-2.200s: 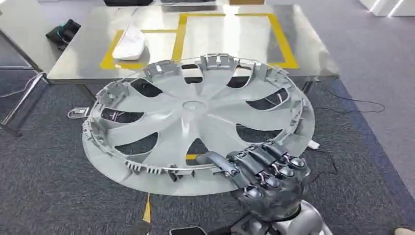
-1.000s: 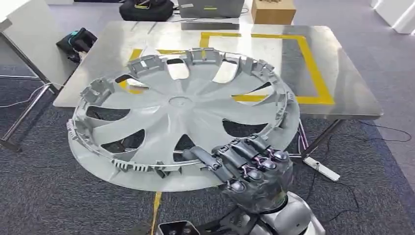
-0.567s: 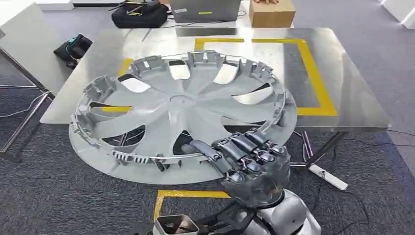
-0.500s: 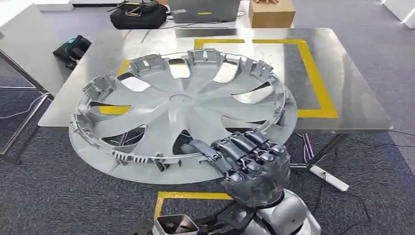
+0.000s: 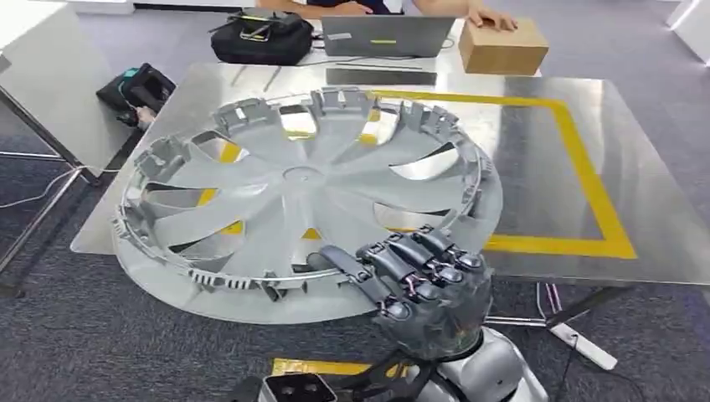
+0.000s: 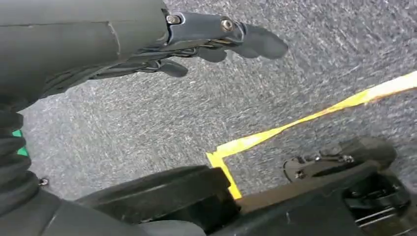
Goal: Take the parts from the cabinet and place them on the table.
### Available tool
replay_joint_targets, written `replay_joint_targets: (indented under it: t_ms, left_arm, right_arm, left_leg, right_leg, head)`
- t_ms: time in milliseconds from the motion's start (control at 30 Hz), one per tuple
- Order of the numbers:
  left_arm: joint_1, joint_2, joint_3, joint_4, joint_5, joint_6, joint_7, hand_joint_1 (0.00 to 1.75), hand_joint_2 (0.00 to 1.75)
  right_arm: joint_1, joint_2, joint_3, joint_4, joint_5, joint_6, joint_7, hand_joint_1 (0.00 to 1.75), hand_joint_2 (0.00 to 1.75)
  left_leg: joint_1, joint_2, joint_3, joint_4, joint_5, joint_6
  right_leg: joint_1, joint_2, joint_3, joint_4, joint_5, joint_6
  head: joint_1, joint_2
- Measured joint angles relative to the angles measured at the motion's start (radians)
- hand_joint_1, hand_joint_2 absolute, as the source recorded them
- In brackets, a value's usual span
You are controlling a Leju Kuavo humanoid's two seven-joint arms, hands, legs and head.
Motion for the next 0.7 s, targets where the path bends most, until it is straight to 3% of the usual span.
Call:
replay_joint_targets:
  t_ms: [33,67,100,133,167,200,233,333,367,433,633,700]
  left_arm:
    - [0.001,0.000,0.000,0.000,0.000,0.000,0.000,0.00,1.75]
    - [0.002,0.000,0.000,0.000,0.002,0.000,0.000,0.00,1.75]
    - [0.003,0.000,0.000,0.000,0.007,0.001,-0.001,0.00,1.75]
    - [0.003,0.000,0.001,0.000,0.009,0.002,-0.004,0.00,1.75]
    - [0.003,0.000,0.001,0.000,0.010,0.004,-0.006,0.00,1.75]
    - [0.009,-0.003,0.002,0.002,0.010,0.005,-0.007,0.00,1.75]
    - [0.008,-0.002,0.002,0.002,0.011,0.006,-0.008,0.00,1.75]
    - [0.003,-0.003,0.002,0.002,0.013,0.010,-0.009,0.00,1.75]
    - [0.003,-0.003,0.002,0.002,0.016,0.010,-0.010,0.00,1.75]
    - [0.003,-0.003,0.002,0.002,0.020,0.011,-0.011,0.00,1.75]
    - [0.009,0.001,0.004,0.002,0.023,0.014,-0.013,0.00,1.75]
    - [0.009,0.001,0.004,0.002,0.023,0.014,-0.014,0.00,1.75]
  right_arm:
    - [0.002,0.000,0.000,0.001,0.001,0.000,0.001,1.75,1.75]
    - [0.002,0.000,-0.001,0.001,0.000,0.000,0.001,1.75,1.75]
    - [0.003,0.000,-0.001,0.002,0.000,0.000,0.001,1.75,1.75]
    - [0.002,0.000,-0.001,0.002,0.000,0.000,0.003,1.75,1.75]
    - [0.002,0.000,-0.001,0.002,0.000,0.000,0.003,1.75,1.75]
    - [0.005,0.000,-0.001,0.003,0.000,0.000,0.004,1.75,1.75]
    - [0.007,-0.002,-0.002,0.005,-0.001,-0.002,0.005,1.75,1.75]
    - [0.006,-0.001,-0.005,0.003,0.000,-0.002,0.011,1.75,1.75]
    - [0.010,-0.001,-0.010,0.003,0.000,-0.002,0.011,1.75,1.75]
    - [0.013,-0.001,-0.023,0.003,-0.001,-0.002,0.011,1.75,1.75]
    - [0.063,-0.003,-0.082,0.003,-0.001,-0.002,-0.019,1.75,1.75]
    - [0.079,-0.003,-0.106,0.002,-0.001,-0.002,-0.035,1.75,1.75]
  left_leg:
    - [-0.003,-0.002,0.014,0.000,-0.010,0.001]
    - [-0.004,-0.006,0.030,0.000,-0.025,0.002]
    - [-0.007,-0.009,0.048,0.000,-0.038,0.003]
    - [-0.012,-0.011,0.069,0.000,-0.054,0.003]
    - [-0.015,-0.011,0.088,0.000,-0.068,0.003]
    - [-0.015,-0.012,0.094,-0.004,-0.082,0.004]
    - [-0.018,-0.018,0.105,0.002,-0.090,-0.002]
    - [-0.015,-0.016,0.104,0.000,-0.090,-0.017]
    - [-0.015,-0.016,0.105,-0.004,-0.081,-0.013]
    - [-0.015,-0.016,0.106,-0.005,-0.078,-0.012]
    - [-0.015,-0.016,0.106,-0.007,-0.079,-0.012]
    - [-0.015,-0.016,0.112,-0.023,-0.088,-0.017]
  right_leg:
    - [0.002,0.000,-0.035,0.015,-0.038,0.002]
    - [0.005,0.000,-0.058,0.003,-0.057,-0.001]
    - [0.009,0.000,-0.072,-0.034,-0.048,-0.007]
    - [0.015,0.000,-0.078,-0.097,0.000,-0.016]
    - [0.021,0.000,-0.081,-0.163,0.092,-0.033]
    - [0.028,0.002,-0.083,-0.215,0.244,-0.049]
    - [0.031,0.006,-0.087,-0.220,0.254,-0.050]
    - [0.035,0.009,-0.063,-0.235,0.254,-0.052]
    - [0.034,0.010,-0.059,-0.242,0.260,-0.040]
    - [0.033,0.011,-0.059,-0.244,0.256,-0.035]
    - [0.034,0.012,-0.060,-0.245,0.242,-0.048]
    - [0.035,0.012,-0.062,-0.244,0.241,-0.050]
  head:
    - [-0.001,0.000]
    - [0.001,0.000]
    - [0.001,0.000]
    - [0.001,0.000]
    - [0.002,0.000]
    - [0.002,0.000]
    - [-0.009,0.000]
    - [-0.011,0.000]
    - [-0.009,0.000]
    - [-0.010,0.000]
    - [-0.010,0.000]
    - [-0.010,0.000]
